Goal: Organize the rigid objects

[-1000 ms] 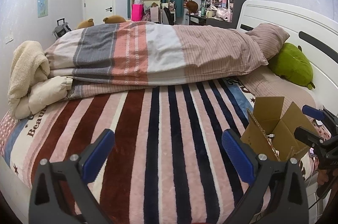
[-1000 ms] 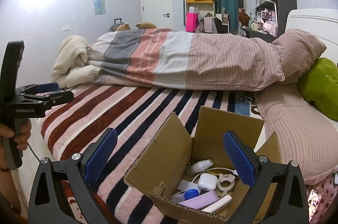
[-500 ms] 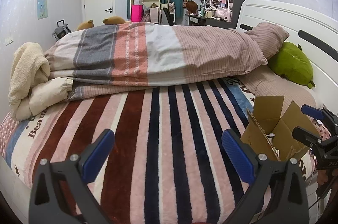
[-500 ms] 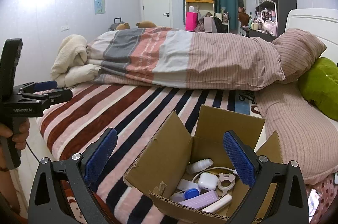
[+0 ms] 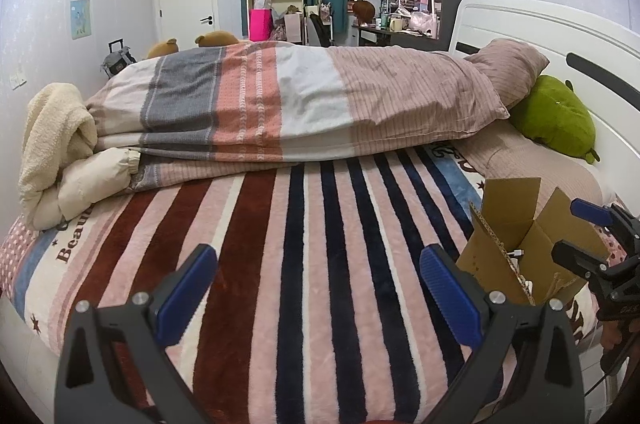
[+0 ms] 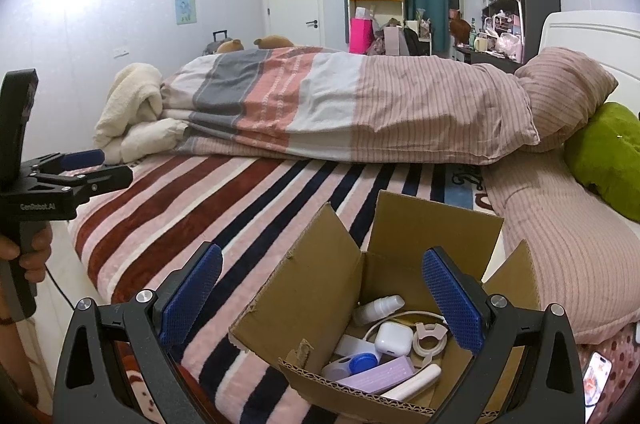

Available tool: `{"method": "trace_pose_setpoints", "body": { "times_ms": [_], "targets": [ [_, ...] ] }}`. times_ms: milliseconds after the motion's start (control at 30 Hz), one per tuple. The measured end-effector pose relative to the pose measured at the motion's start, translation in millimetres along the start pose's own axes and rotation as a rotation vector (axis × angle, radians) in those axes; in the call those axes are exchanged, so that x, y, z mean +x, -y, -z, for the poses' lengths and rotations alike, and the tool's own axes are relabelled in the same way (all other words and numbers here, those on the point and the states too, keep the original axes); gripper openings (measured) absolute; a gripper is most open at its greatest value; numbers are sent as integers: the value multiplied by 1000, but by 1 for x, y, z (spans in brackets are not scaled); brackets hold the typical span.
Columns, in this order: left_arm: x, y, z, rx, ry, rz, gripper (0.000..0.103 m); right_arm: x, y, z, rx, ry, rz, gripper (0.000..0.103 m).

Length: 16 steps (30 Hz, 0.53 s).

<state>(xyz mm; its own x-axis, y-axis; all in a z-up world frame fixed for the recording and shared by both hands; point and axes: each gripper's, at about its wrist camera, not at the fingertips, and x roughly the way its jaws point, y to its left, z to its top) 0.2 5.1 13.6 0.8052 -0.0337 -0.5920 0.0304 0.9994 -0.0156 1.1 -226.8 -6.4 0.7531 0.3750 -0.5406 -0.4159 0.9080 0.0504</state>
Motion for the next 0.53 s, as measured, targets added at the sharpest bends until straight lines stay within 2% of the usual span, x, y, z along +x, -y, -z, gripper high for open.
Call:
{"method": "trace_pose_setpoints", "body": {
  "times_ms": [533],
  "targets": [
    [2,-3,0,4,-7,9,101,1,-1,0,1,5,5,101]
  ]
}}
